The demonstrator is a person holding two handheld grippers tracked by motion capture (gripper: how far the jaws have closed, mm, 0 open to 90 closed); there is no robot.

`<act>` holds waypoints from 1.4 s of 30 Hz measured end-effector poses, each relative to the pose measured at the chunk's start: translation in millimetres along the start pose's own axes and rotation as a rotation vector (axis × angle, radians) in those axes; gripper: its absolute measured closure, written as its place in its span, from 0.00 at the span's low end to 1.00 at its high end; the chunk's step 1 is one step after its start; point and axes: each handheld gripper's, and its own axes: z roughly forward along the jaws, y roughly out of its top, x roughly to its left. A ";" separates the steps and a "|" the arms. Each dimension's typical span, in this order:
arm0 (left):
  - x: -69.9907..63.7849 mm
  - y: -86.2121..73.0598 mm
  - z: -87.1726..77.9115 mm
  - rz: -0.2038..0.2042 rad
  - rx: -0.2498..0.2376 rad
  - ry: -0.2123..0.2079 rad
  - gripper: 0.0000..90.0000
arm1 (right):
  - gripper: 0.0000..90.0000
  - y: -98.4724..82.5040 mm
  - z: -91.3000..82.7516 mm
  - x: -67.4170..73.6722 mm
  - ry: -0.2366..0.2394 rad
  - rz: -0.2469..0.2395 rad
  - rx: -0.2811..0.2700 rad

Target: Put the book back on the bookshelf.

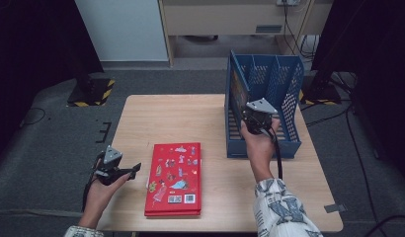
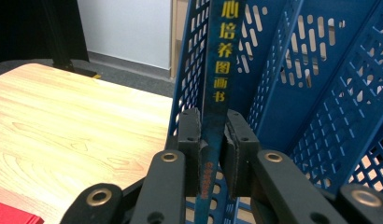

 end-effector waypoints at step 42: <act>0.7 0.4 -0.9 -0.002 -0.006 0.000 0.15 | 0.71 11.2 2.5 23.0 0.059 -0.007 -0.042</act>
